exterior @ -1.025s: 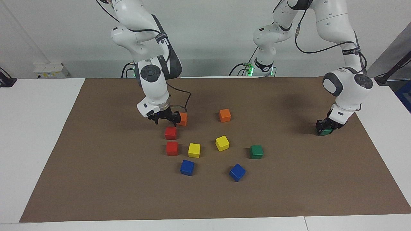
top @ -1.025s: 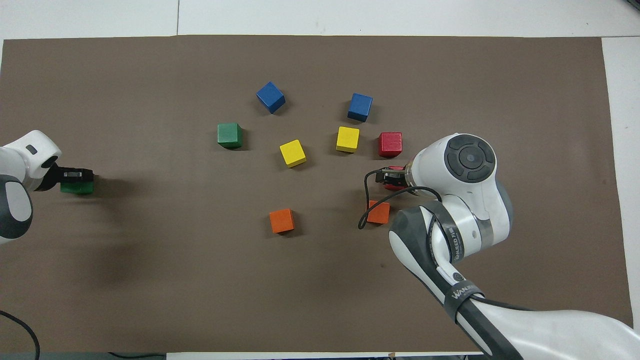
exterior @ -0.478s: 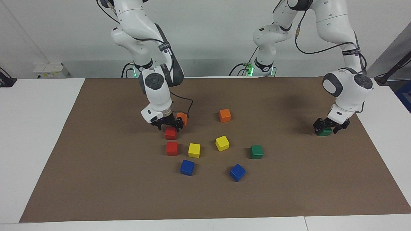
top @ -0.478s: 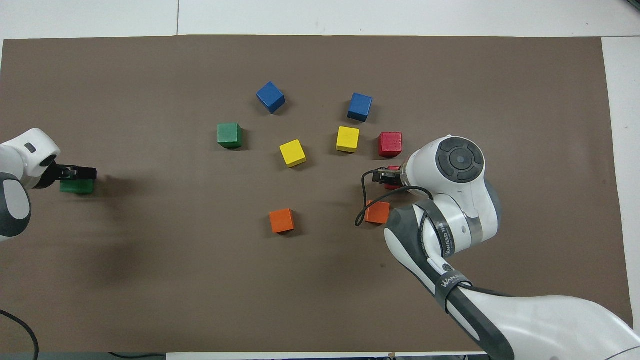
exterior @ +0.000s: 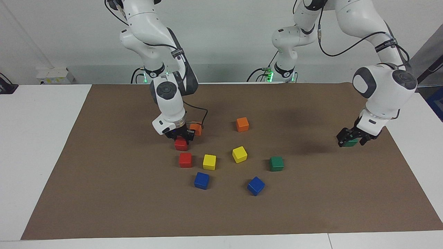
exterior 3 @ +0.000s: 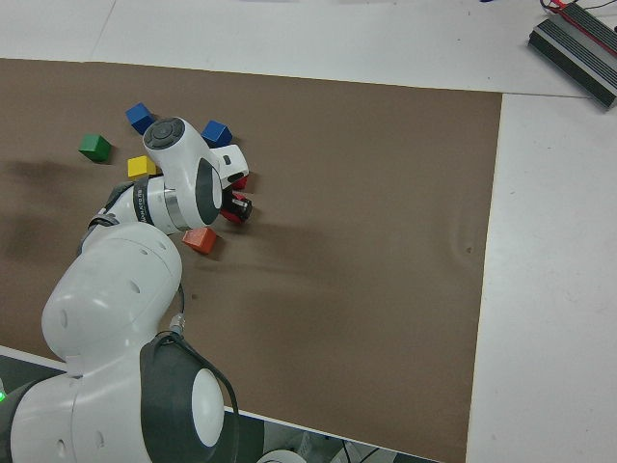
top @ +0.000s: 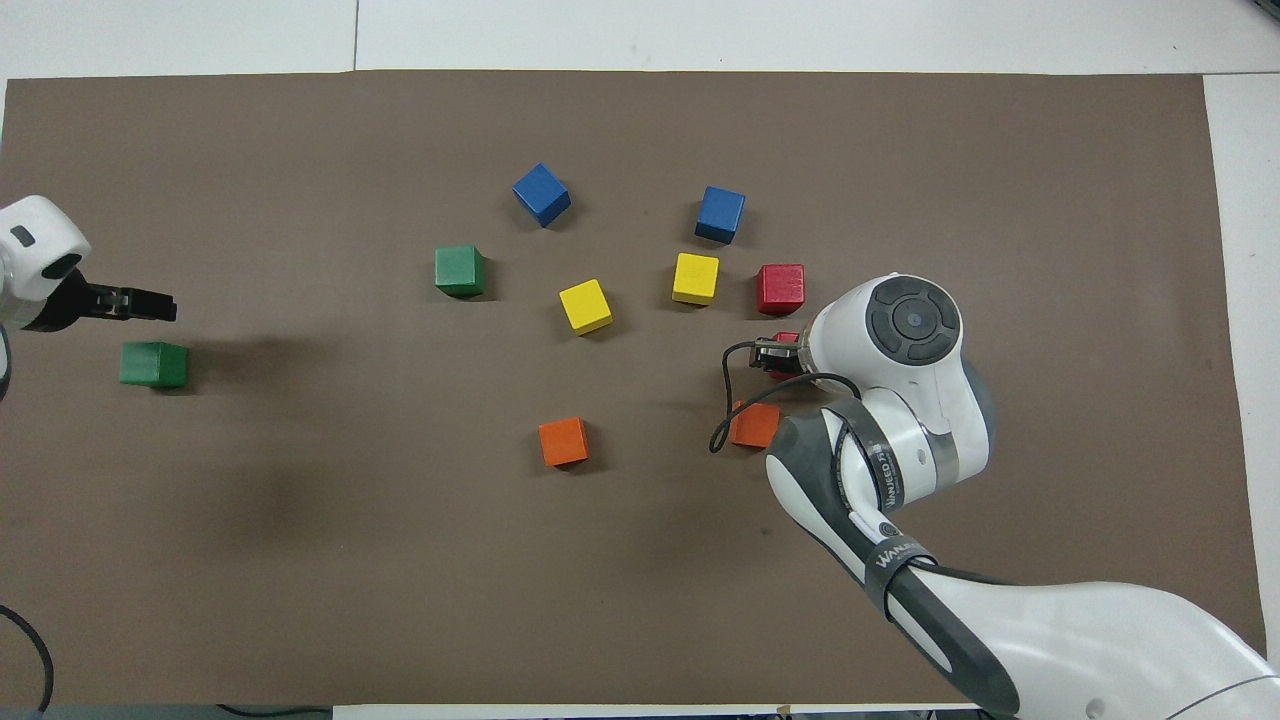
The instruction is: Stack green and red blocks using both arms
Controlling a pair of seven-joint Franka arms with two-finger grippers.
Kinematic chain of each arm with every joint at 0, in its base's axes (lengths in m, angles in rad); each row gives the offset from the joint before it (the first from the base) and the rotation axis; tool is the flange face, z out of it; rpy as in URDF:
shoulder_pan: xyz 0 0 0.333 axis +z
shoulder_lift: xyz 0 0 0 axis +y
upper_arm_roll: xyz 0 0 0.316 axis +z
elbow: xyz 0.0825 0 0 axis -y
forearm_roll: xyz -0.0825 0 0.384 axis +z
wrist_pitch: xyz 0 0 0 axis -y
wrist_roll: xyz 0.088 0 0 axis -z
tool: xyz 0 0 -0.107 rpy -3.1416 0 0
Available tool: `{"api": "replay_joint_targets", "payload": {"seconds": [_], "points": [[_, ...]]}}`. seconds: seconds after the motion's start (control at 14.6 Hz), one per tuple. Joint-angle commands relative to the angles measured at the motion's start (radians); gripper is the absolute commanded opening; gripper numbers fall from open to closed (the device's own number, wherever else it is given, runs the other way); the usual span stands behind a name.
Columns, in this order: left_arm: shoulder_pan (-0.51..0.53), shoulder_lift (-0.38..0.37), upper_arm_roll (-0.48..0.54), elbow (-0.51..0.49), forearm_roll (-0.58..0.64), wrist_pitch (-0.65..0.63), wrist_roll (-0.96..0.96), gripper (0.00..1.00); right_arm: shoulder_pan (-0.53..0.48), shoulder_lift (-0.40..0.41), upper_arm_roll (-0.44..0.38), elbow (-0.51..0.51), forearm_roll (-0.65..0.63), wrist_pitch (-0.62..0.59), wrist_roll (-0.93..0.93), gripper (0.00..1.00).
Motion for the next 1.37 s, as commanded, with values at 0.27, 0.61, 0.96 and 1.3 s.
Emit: {"api": "replay_joint_targets", "payload": {"seconds": [0.27,0.61,0.96,1.3], "points": [[-0.235,0.171,0.017,0.193,0.002,-0.018,-0.368,1.00,-0.282,-0.045,0.002,0.177,0.005,-0.182,-0.516,0.08],[-0.296,0.219,0.014,0.187,0.011,0.074,-0.360,1.00,-0.365,-0.036,0.000,0.108,0.005,-0.041,-0.645,0.08],[-0.327,0.225,0.014,0.123,0.040,0.150,-0.326,1.00,-0.399,-0.019,0.002,0.062,0.005,0.012,-0.696,0.08],[-0.353,0.222,0.014,0.043,0.039,0.215,-0.292,1.00,-0.423,-0.028,0.002,0.002,0.005,0.019,-0.702,0.10]]}}
